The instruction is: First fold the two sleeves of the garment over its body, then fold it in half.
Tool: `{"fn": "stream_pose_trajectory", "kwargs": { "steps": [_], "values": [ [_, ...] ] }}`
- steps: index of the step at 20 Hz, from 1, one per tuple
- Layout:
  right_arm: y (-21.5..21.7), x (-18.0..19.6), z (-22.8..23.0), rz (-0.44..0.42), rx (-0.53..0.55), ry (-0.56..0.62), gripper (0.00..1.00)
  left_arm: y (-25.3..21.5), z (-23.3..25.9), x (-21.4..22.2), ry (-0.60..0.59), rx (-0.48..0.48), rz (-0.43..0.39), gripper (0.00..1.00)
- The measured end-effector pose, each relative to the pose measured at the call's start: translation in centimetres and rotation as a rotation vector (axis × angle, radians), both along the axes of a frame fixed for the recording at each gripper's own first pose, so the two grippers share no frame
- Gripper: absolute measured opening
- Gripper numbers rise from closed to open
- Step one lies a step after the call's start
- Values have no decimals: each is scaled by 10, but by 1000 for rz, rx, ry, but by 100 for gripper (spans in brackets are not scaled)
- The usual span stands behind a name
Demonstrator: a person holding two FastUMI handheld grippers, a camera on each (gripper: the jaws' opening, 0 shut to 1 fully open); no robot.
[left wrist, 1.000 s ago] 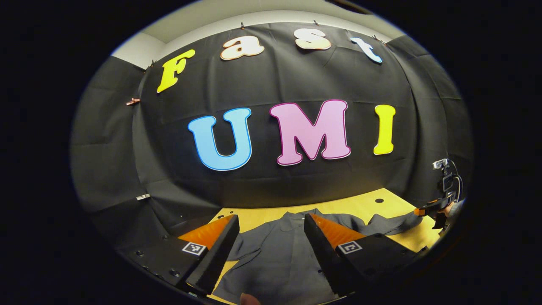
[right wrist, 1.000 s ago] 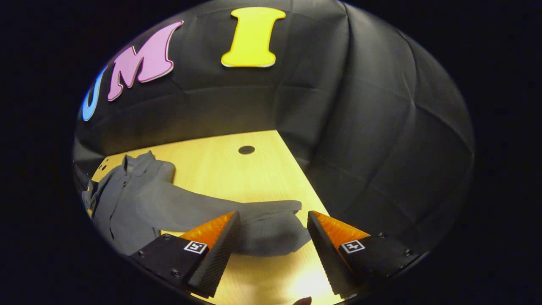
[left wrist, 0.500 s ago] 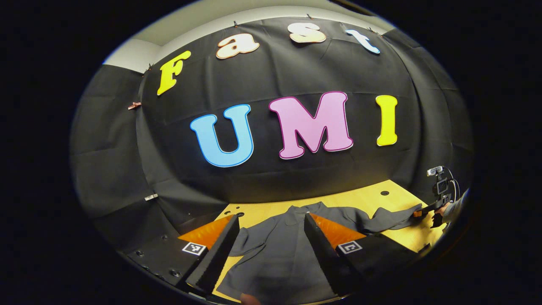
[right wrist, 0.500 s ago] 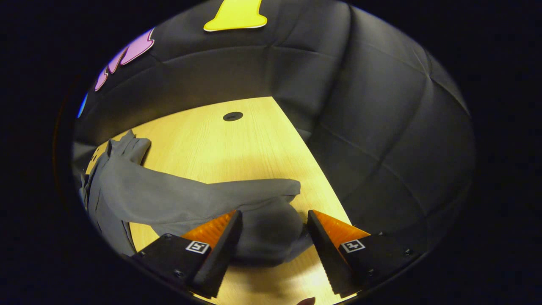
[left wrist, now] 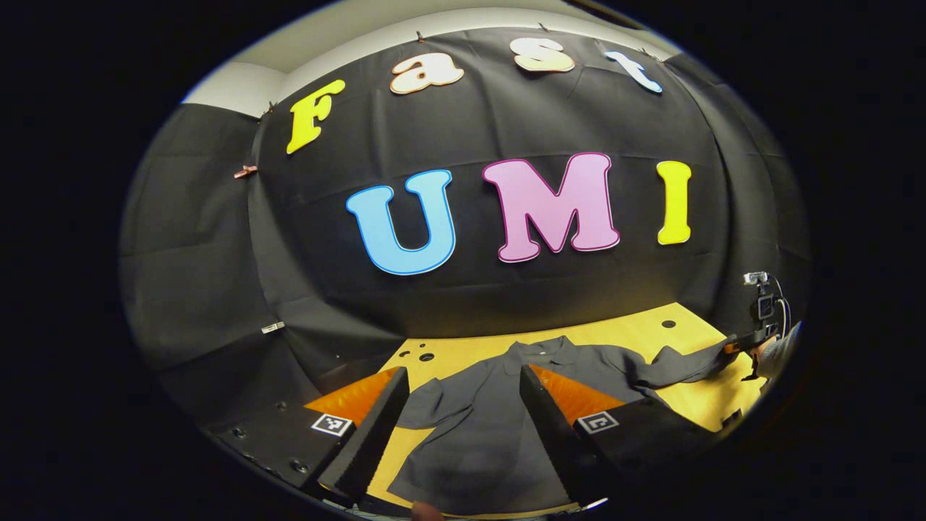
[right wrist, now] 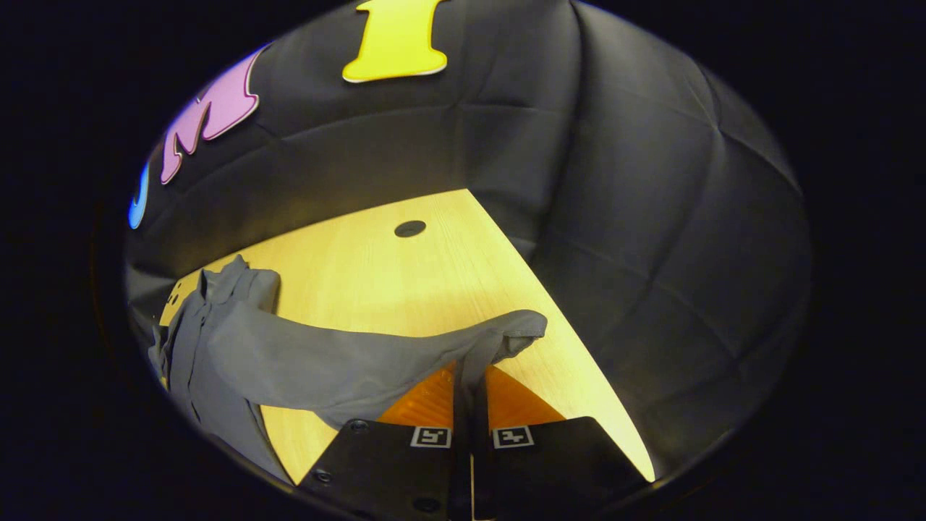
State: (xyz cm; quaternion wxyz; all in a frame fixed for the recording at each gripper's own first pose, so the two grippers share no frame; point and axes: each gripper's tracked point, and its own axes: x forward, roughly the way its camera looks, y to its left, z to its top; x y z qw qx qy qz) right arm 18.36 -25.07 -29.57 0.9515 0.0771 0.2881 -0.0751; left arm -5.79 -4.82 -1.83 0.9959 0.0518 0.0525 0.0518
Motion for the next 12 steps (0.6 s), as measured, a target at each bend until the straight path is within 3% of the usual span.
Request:
{"fn": "stream_pose_trajectory", "kwargs": {
  "steps": [6,12],
  "values": [
    [22,-83,117,-106,-15,-202,6,59,-8,33,-26,-49,-112,97],
    [110,-122,204,-67,-54,-337,6,111,-11,62,-66,-112,-170,97]
  ]
}}
